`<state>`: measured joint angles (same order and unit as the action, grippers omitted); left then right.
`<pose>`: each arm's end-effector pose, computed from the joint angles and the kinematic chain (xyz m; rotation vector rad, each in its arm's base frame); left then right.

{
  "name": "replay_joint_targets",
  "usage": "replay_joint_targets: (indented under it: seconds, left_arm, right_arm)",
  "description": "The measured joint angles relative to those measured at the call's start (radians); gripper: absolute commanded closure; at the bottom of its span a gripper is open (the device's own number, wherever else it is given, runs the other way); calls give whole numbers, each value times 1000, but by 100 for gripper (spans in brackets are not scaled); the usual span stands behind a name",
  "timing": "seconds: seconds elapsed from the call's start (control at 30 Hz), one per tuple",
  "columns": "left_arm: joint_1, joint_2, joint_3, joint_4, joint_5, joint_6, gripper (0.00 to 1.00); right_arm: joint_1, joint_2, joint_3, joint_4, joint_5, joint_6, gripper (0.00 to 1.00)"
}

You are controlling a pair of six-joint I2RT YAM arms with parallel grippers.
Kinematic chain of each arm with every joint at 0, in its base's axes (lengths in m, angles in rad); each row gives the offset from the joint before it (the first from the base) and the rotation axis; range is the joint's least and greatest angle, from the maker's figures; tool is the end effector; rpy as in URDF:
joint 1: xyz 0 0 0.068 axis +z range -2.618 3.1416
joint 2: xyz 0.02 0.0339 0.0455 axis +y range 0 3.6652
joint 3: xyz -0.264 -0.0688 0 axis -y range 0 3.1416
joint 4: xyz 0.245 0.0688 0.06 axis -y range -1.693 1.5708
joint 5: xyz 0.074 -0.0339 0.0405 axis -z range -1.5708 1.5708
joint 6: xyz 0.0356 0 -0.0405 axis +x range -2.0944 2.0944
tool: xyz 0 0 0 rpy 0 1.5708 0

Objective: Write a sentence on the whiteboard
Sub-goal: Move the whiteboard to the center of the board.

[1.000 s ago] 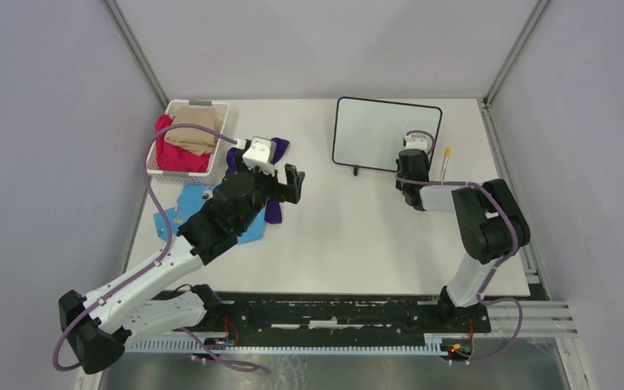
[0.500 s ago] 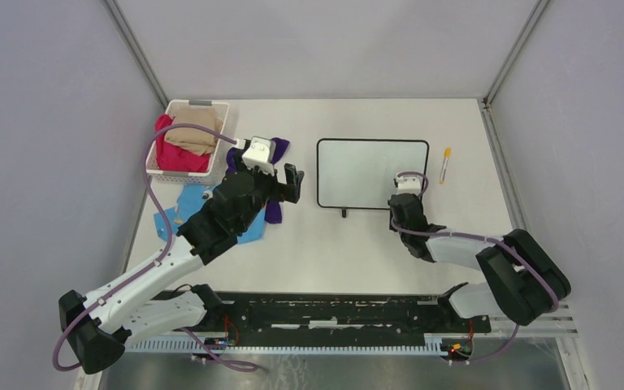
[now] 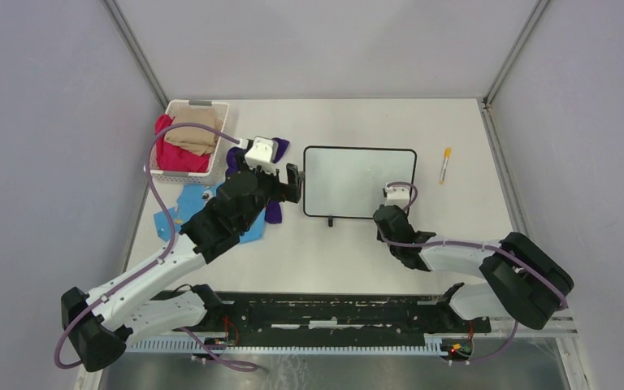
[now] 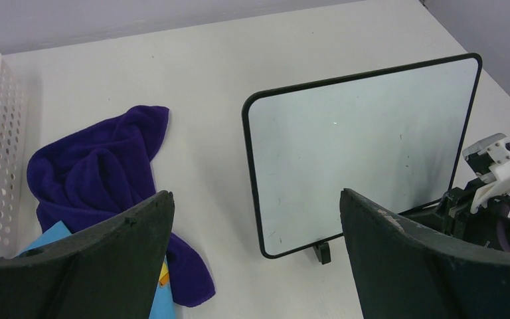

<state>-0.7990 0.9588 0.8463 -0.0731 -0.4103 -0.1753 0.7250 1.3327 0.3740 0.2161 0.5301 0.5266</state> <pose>0.1659 -0.1501 0.3420 0.2463 1.7366 -0.3535 0.1802 0.1356 0.1332 0.0429 2.1945 0.0816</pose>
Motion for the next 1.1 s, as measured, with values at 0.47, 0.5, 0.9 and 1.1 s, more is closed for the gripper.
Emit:
replay_joint_targets:
  seconds: [0.47,0.5,0.9,1.1]
  left_arm:
    - [0,3,0,0,-7,16,1]
    - [0,3,0,0,-7,19,1]
    - [-1,3,0,0,-7,23,0]
    - [-8,-26,-3,2,-14,40,0]
  right_arm:
    - [131,40,30,-27,89,31,88]
    - [139,40,30,-29,93,34,84]
    - [157,-13,10,-77,60,76,42]
    - [157,-190,-3,-166,27,70,33]
